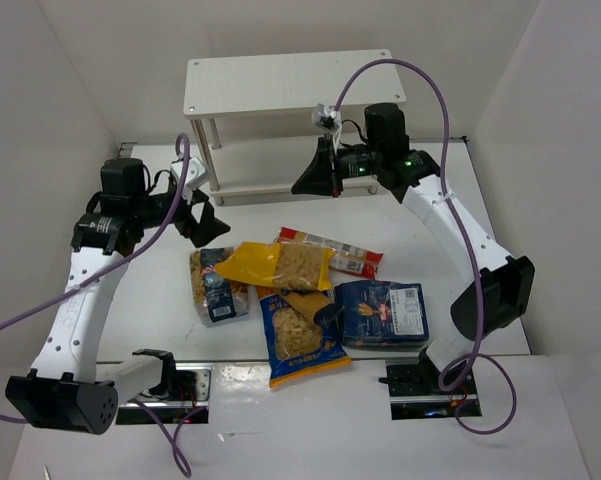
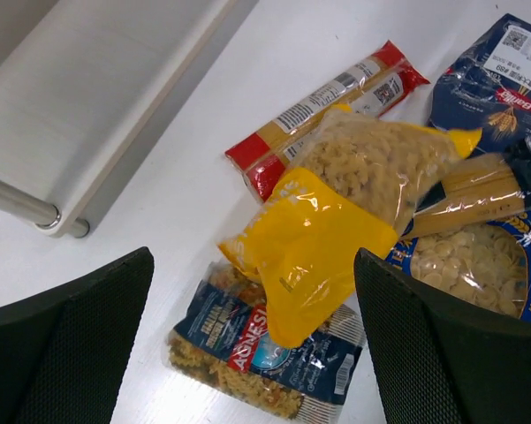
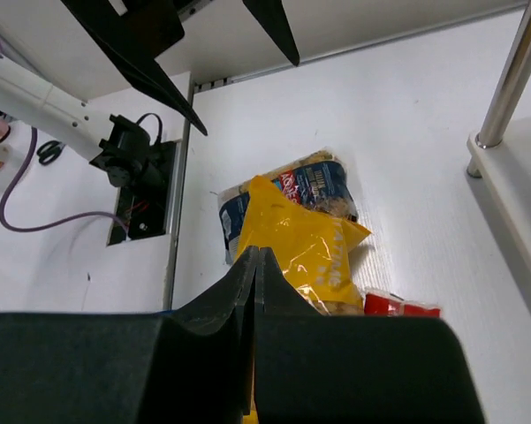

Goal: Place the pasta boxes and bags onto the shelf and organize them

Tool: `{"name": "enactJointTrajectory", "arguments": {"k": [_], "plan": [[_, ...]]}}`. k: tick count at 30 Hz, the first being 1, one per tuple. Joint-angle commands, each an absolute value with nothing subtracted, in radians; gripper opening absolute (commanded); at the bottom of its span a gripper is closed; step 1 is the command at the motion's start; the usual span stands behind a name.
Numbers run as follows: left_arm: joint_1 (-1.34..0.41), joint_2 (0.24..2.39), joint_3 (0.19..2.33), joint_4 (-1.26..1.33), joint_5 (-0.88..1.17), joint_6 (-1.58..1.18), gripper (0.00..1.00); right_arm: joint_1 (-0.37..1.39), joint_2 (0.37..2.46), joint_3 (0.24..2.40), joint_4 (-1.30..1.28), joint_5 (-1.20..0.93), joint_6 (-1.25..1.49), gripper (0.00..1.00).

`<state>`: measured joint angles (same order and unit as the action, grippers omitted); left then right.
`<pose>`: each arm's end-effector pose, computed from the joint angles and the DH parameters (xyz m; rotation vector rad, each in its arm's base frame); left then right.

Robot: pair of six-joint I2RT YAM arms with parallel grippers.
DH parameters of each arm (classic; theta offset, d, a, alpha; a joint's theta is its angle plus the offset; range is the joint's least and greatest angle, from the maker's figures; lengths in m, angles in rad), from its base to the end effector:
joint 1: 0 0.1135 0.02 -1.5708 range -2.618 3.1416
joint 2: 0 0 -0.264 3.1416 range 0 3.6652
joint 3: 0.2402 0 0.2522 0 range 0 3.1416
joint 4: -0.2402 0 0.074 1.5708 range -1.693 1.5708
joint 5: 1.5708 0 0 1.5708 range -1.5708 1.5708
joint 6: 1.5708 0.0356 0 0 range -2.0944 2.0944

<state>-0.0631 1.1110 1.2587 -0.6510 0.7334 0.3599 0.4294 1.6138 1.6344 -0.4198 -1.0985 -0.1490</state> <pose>0.2224 -0.0379 0.3970 0.8338 1.7957 -0.5647 0.3124 0.1779 0.4072 -1.2091 1.5107 1.2528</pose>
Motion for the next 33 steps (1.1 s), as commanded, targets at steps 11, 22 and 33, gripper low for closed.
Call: {"name": "enactJointTrajectory", "arguments": {"k": [11, 22, 33], "plan": [[-0.029, 0.973, 1.122, -0.566, 0.38, 0.206, 1.0, 0.635, 1.491, 1.355, -0.445, -0.459, -0.53, 1.0], [0.106, 0.841, 0.951, -0.439, -0.201, -0.008, 1.0, 0.882, 1.522, 1.069, -0.241, 0.064, -0.632, 1.0], [0.138, 0.822, 0.933, -0.42, -0.152, 0.002, 1.0, 0.92, 1.566, 1.058, -0.216, 0.14, -0.65, 1.0]]}}
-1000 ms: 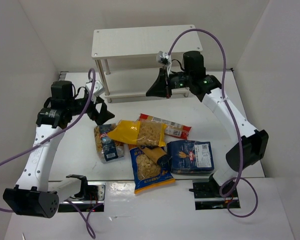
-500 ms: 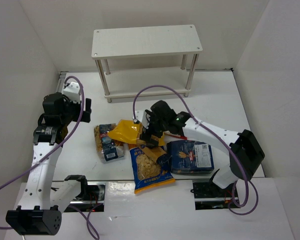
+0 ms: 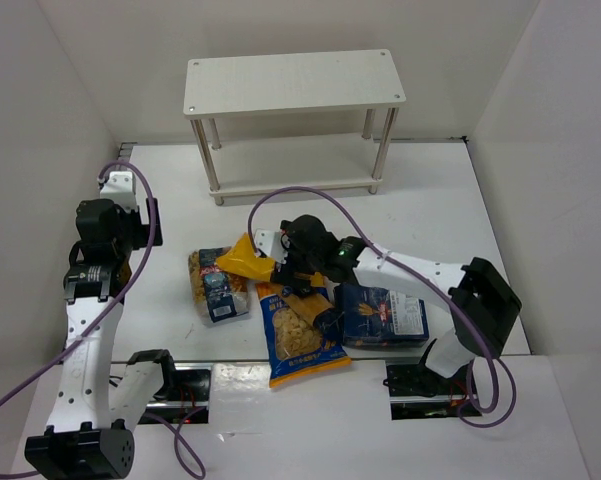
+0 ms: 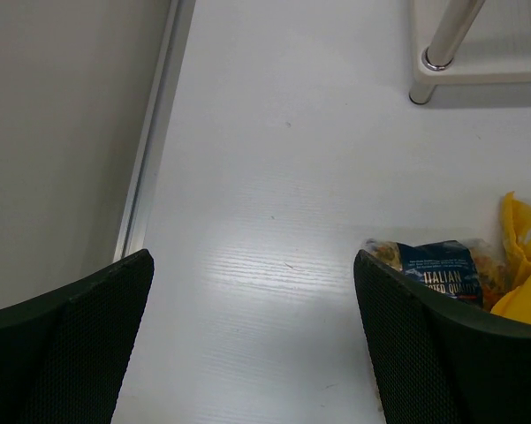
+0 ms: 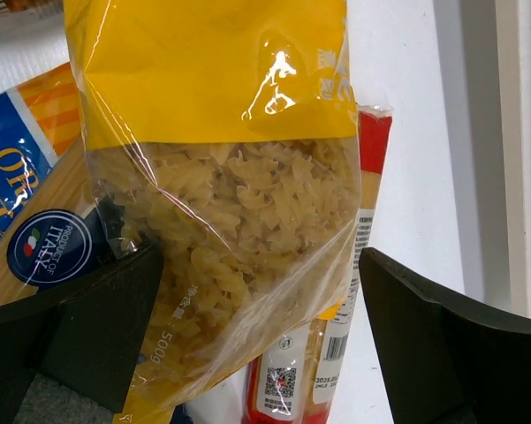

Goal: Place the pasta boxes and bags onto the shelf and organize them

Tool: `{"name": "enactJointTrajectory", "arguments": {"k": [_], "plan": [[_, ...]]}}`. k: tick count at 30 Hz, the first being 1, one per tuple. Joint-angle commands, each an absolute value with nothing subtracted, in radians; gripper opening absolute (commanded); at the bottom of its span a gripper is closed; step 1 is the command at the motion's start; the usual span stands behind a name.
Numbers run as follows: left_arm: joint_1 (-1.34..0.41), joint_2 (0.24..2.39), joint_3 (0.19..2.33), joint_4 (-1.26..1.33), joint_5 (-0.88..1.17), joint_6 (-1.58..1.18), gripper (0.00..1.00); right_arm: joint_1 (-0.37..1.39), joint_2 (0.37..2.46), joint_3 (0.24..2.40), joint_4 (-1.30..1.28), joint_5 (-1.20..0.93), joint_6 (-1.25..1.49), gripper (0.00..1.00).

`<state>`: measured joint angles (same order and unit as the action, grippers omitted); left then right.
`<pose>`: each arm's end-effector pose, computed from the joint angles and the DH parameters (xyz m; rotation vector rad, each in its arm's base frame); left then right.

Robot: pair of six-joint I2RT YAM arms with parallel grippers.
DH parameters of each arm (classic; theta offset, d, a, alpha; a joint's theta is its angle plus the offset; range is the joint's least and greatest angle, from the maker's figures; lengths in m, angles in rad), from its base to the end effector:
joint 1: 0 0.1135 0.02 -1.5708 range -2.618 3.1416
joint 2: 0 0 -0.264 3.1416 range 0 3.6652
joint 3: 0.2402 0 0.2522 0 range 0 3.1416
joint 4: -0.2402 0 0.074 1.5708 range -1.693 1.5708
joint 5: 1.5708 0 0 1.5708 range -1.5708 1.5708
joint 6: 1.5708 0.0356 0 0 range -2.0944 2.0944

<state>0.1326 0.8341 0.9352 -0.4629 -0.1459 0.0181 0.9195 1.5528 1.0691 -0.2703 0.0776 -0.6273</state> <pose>0.1802 0.0292 0.3548 -0.2081 1.9249 0.2415 0.2082 0.2686 0.2417 -1.5944 1.6890 0.0571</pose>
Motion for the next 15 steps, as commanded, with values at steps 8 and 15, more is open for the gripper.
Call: {"name": "enactJointTrajectory", "arguments": {"k": [8, 15], "plan": [[0.138, 0.822, 0.933, -0.42, -0.121, 0.011, 1.0, 0.92, 1.586, 1.097, -0.328, -0.021, -0.64, 1.0], [0.138, 0.831, 0.933, -0.42, -0.112, 0.011, 1.0, 0.92, 1.663, 1.078, -0.328, -0.023, -0.663, 1.0]]}}
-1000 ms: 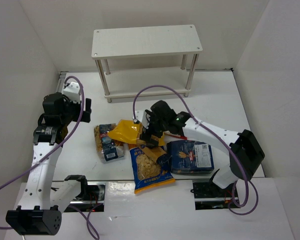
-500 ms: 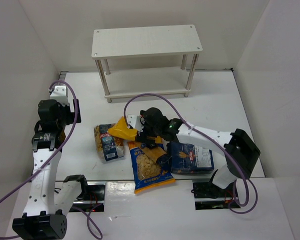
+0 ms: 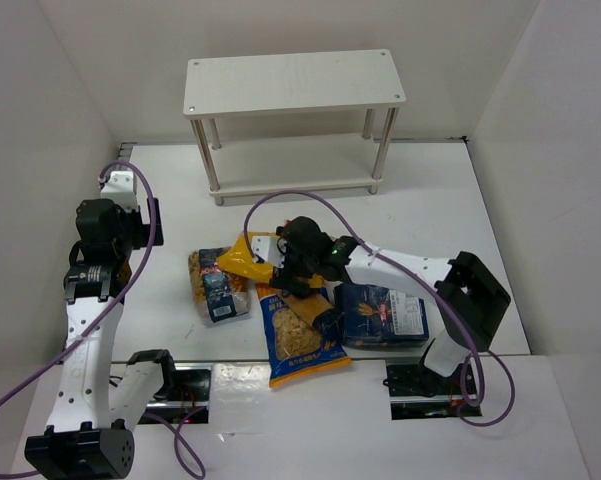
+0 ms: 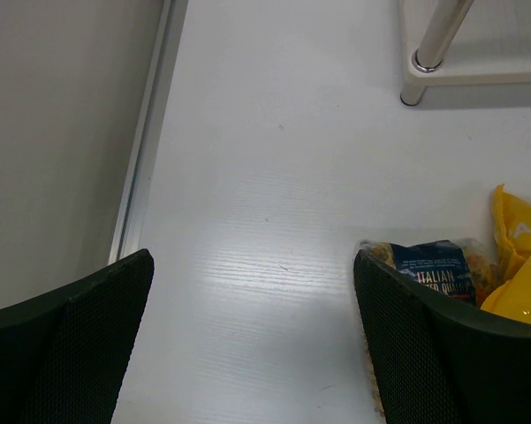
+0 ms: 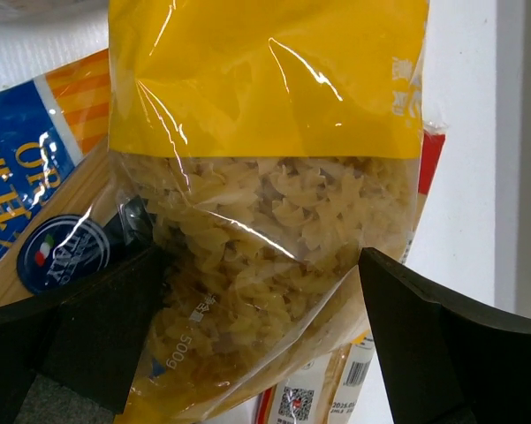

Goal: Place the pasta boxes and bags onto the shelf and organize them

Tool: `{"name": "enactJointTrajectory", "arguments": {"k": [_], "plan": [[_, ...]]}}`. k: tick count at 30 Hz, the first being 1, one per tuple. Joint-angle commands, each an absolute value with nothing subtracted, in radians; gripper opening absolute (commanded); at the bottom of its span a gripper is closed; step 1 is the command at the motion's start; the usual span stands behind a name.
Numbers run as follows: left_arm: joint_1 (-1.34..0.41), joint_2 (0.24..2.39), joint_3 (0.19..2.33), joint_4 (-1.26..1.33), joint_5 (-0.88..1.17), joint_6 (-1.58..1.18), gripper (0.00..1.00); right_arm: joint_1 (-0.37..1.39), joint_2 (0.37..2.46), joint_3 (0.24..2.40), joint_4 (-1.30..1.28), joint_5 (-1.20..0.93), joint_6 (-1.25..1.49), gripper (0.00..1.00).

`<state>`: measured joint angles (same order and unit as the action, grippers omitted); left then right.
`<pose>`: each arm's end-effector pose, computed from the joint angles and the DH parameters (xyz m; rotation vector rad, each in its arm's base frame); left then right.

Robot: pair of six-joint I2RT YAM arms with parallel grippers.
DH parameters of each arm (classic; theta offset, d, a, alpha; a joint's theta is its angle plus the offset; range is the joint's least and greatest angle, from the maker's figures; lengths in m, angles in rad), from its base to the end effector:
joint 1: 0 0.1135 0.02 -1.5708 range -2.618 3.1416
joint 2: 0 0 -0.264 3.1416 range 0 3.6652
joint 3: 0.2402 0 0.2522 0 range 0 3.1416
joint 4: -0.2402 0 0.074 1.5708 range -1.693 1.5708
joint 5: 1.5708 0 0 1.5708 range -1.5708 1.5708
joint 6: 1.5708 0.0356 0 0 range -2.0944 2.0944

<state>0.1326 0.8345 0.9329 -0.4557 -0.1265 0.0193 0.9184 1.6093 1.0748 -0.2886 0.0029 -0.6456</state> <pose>0.1808 0.0286 0.3547 -0.1939 1.9218 0.2235 0.2102 0.2749 0.2238 -1.6886 1.7021 0.1244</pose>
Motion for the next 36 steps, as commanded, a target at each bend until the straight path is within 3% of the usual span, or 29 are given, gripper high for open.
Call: {"name": "enactJointTrajectory", "arguments": {"k": [1, 7, 8, 9, 10, 11, 12, 27, 36], "plan": [[0.138, 0.831, 0.933, -0.42, -0.112, 0.011, 1.0, 0.92, 1.689, 1.078, -0.318, -0.023, -0.663, 1.0], [0.138, 0.831, 0.933, -0.42, -0.103, 0.02, 1.0, 0.879, 1.741, 1.078, -0.279, -0.023, -0.683, 1.0], [0.138, 0.831, 0.933, -0.42, -0.103, 0.02, 1.0, 0.879, 1.755, 1.089, -0.279, -0.034, -0.683, 0.94], [0.138, 0.831, 0.933, -0.42, -0.103, 0.02, 1.0, 0.864, 1.769, 1.089, -0.288, -0.044, -0.683, 0.83], [0.138, 0.831, 0.933, -0.42, -0.103, 0.02, 1.0, 0.848, 1.769, 1.107, -0.288, -0.055, -0.683, 0.43], [0.138, 0.831, 0.933, -0.42, -0.103, 0.02, 1.0, 0.848, 1.779, 1.117, -0.288, -0.055, -0.683, 0.12], [0.138, 0.831, 0.933, -0.42, -0.103, 0.02, 1.0, 0.839, 1.779, 1.129, -0.288, -0.028, -0.66, 0.0], [0.138, 0.802, 0.923, -0.42, -0.103, 0.02, 1.0, 0.819, 1.393, 1.288, -0.368, -0.023, -0.572, 0.0], [0.138, 0.802, 0.914, -0.42, -0.103, 0.02, 1.0, 0.718, 1.338, 1.39, -0.377, -0.112, -0.537, 0.0]]}}
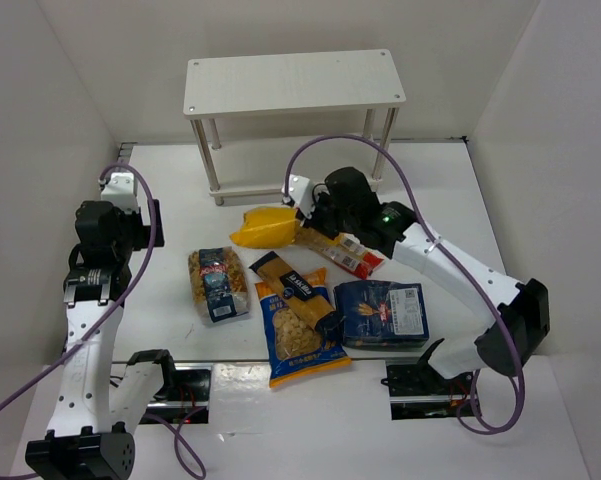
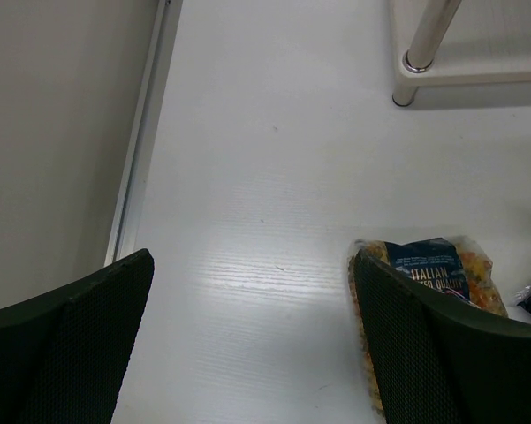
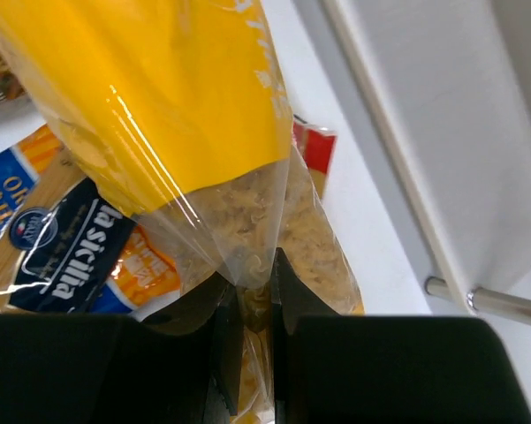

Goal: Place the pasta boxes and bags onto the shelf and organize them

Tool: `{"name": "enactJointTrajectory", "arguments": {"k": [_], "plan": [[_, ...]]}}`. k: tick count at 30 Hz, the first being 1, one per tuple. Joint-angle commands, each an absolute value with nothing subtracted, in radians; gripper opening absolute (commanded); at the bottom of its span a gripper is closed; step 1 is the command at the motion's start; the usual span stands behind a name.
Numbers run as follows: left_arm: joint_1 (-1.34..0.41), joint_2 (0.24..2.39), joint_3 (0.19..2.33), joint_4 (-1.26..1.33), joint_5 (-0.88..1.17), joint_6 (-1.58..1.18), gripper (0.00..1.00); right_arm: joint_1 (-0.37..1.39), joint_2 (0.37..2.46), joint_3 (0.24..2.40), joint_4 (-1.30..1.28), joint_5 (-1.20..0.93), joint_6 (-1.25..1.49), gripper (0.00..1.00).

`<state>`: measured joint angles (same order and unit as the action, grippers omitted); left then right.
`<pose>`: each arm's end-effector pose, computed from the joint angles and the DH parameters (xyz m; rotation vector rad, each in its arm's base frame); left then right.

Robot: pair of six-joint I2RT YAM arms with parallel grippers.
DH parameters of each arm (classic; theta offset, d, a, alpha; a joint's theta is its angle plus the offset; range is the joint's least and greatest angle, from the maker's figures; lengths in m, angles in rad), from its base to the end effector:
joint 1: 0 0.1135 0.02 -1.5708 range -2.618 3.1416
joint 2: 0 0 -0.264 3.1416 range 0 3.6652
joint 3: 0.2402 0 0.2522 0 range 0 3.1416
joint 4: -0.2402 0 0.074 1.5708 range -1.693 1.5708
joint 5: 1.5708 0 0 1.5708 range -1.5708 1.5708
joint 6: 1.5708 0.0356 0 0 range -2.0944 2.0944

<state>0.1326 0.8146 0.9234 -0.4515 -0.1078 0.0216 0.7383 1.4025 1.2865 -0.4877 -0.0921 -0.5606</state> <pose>0.1768 0.0274 0.3550 -0.1790 1.9085 0.2070 0.2316 0.2152 0.3429 -1.3591 1.7027 0.2014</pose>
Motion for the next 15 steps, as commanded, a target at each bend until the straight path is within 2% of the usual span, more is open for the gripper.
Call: {"name": "enactJointTrajectory", "arguments": {"k": [1, 7, 15], "plan": [[0.138, 0.802, 0.914, -0.42, -0.103, 0.02, 1.0, 0.718, 1.338, 1.403, -0.377, -0.103, -0.537, 0.0], [0.147, 0.802, 0.914, -0.411, -0.103, 0.02, 1.0, 0.706, 1.338, 1.489, -0.359, -0.023, -0.528, 0.0], [0.147, 0.811, 0.914, -0.411, -0.112, 0.02, 1.0, 0.706, 1.388, 1.562, -0.292, 0.187, -0.549, 0.0]]}}
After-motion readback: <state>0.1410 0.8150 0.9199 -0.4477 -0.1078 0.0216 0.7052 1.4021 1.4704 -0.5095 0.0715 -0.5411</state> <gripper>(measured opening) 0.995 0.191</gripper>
